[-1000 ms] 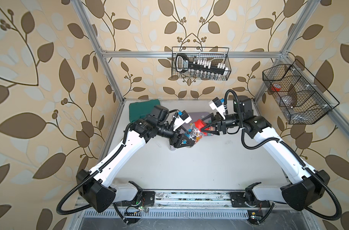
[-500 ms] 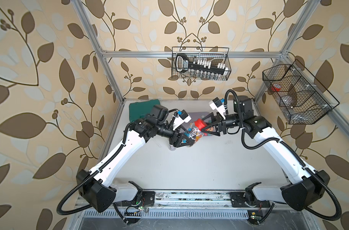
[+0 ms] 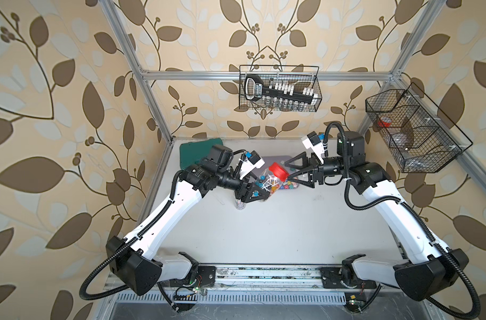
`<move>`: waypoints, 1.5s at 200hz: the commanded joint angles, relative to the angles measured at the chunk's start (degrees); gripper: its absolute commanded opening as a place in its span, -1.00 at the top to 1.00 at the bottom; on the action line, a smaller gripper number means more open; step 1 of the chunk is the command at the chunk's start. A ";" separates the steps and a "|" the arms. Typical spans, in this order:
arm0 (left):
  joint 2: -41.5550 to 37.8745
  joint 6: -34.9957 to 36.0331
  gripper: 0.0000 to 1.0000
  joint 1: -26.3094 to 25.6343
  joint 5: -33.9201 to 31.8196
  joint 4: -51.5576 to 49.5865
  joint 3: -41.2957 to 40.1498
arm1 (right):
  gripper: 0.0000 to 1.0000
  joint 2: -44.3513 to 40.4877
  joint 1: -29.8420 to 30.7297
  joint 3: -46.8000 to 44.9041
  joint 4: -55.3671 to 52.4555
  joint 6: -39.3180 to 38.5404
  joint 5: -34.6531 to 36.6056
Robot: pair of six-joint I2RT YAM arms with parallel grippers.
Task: Pour the candies out of the jar
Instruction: Unscrew the lid from the jar.
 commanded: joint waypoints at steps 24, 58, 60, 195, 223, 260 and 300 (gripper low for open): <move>-2.69 3.05 -0.35 0.61 -9.22 2.52 0.74 | -0.82 0.17 -0.67 5.75 0.31 8.45 2.27; -4.10 4.66 -0.35 0.57 -16.67 5.35 -0.38 | -0.90 4.35 -2.31 10.45 -3.78 17.35 6.00; -4.10 4.88 -0.36 0.52 -17.14 5.25 -0.44 | -0.90 4.76 -2.28 10.94 -4.47 17.31 6.13; -5.60 9.20 -0.35 0.24 -22.58 5.75 -6.38 | -0.82 23.74 6.78 24.41 -26.73 14.08 15.80; -5.60 9.02 -0.35 0.24 -22.19 6.28 -7.06 | -0.81 25.04 7.87 25.03 -26.75 14.84 16.39; -5.53 8.44 -0.38 0.24 -22.80 6.40 -7.23 | -0.75 26.34 8.94 25.17 -27.44 14.80 16.02; -5.85 8.19 -0.36 0.24 -23.15 6.81 -7.49 | -0.62 26.59 9.64 25.16 -27.37 14.71 16.04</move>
